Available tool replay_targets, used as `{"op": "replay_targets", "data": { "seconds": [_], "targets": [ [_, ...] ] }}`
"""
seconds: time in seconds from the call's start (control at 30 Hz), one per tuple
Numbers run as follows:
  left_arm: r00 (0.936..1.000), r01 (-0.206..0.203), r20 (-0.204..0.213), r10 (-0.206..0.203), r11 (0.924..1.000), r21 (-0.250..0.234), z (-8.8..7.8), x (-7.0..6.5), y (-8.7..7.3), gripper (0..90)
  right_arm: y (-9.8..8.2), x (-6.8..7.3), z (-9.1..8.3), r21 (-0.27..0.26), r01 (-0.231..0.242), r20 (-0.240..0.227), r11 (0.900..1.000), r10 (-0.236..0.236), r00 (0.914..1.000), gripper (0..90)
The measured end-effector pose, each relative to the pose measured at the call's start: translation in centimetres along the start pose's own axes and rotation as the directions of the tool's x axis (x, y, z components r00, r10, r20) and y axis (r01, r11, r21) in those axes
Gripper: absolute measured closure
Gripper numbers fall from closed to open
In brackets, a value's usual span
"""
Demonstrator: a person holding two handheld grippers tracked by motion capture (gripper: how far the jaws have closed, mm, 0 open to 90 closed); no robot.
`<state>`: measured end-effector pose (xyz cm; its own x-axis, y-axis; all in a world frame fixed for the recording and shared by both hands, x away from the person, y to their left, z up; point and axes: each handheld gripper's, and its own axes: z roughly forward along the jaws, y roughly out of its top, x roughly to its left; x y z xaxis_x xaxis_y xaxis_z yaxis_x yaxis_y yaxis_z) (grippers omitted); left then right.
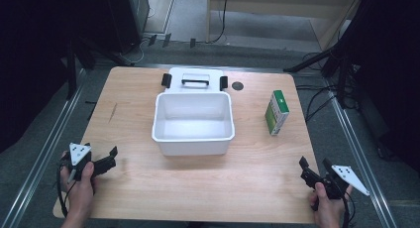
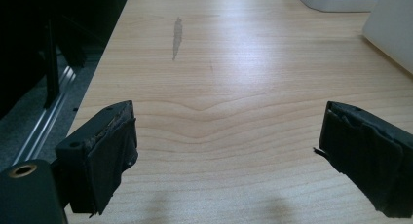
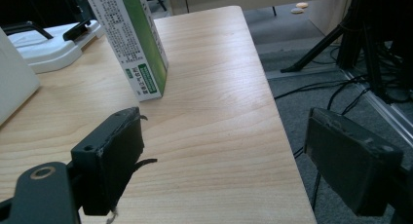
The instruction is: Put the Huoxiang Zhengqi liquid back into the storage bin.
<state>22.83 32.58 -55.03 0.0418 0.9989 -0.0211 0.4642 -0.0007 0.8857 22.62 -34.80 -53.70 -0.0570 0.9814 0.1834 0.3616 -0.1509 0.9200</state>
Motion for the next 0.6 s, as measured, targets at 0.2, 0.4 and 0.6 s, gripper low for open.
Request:
{"op": "replay_targets", "data": {
  "seconds": [0.2, 0.4, 0.6],
  "targets": [
    [0.9998, 0.018, 0.002, -0.018, 0.9998, -0.006, -0.1, 0.2, -0.1, 7.0, 0.2, 0.2, 0.4, 0.035, 0.039, -0.069, 0.999, -0.037, 0.9969, 13.2],
    [0.9999, 0.014, -0.001, -0.014, 0.9999, 0.003, -0.1, 0.2, 0.0, 7.0, 0.7, 0.9, 0.0, 0.004, 0.090, -0.042, 0.996, -0.090, 0.9950, 13.2],
    [0.9999, 0.013, 0.000, -0.013, 0.9999, 0.001, -0.1, 0.2, 0.0, 7.0, 2.1, 2.2, -0.3, -0.023, 0.127, -0.037, 0.992, -0.128, 0.9911, 13.2]
  ]
}}
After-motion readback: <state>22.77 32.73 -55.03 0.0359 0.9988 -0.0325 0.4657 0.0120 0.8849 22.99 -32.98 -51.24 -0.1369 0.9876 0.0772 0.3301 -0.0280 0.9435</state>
